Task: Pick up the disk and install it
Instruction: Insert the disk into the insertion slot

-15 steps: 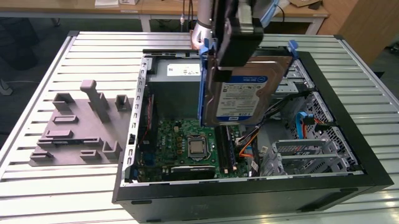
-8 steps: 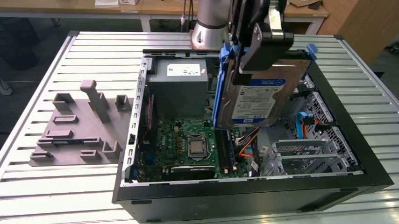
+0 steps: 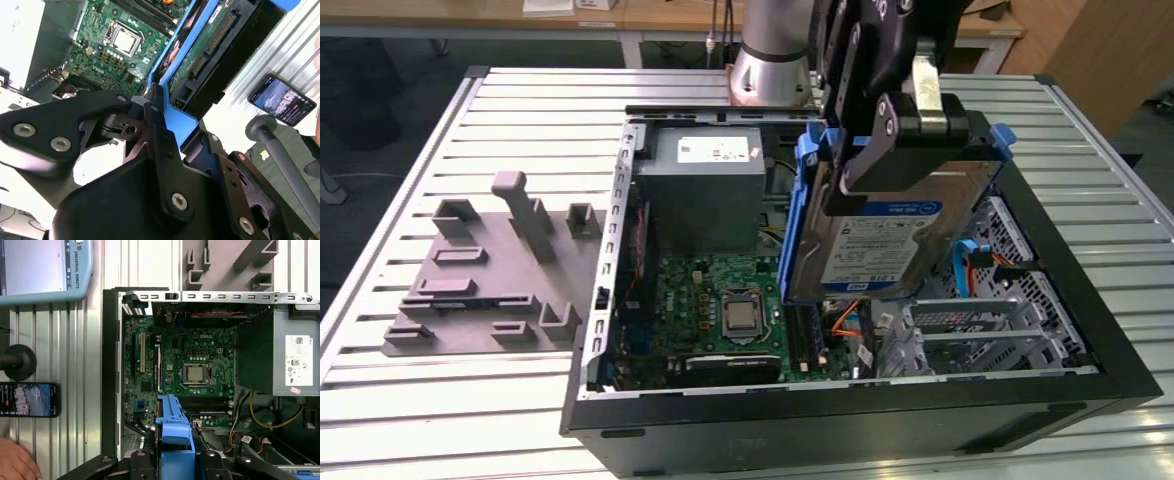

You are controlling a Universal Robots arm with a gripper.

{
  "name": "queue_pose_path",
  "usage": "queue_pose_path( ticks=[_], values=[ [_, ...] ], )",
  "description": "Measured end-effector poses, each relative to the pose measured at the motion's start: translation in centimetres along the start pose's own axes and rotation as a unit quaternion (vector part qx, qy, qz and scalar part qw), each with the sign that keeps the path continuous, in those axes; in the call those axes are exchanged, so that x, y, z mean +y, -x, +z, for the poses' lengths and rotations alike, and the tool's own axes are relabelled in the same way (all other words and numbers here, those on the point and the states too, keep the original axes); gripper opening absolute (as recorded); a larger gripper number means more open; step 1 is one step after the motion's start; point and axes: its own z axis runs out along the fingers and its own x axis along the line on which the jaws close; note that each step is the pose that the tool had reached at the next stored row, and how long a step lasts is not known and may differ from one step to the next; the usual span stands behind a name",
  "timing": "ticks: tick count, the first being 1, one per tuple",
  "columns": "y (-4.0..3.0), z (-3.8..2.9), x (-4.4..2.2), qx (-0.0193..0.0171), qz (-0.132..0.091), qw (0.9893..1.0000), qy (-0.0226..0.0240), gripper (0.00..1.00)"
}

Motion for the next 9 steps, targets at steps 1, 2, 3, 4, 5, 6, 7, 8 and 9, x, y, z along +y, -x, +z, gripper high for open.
queue_pose_path(
  ticks=[1, 2, 3, 4, 5, 6, 7, 8, 9],
  values=[
    [0.00, -0.01, 0.00, 0.0001, 0.000, 1.0000, 0.0000, 0.36],
    [0.00, -0.01, -0.01, 0.0001, 0.000, 1.0000, 0.0000, 0.36],
    [-0.01, -0.01, -0.01, 0.0001, 0.000, 1.0000, 0.0000, 0.36],
    [-0.01, -0.01, 0.00, 0.0000, 0.000, 1.0000, 0.0000, 0.36],
    [-0.01, 0.00, 0.00, 0.0000, 0.000, 1.0000, 0.0000, 0.36],
    [-0.01, 0.00, 0.00, 0.0000, 0.000, 1.0000, 0.0000, 0.36],
    [-0.01, 0.00, -0.01, 0.0000, 0.000, 1.0000, 0.0000, 0.36],
    [-0.02, -0.01, -0.04, 0.0001, 0.000, 1.0000, 0.0000, 0.36],
    [-0.04, 0.00, -0.24, 0.0000, 0.000, 1.0000, 0.0000, 0.36]
  ],
)
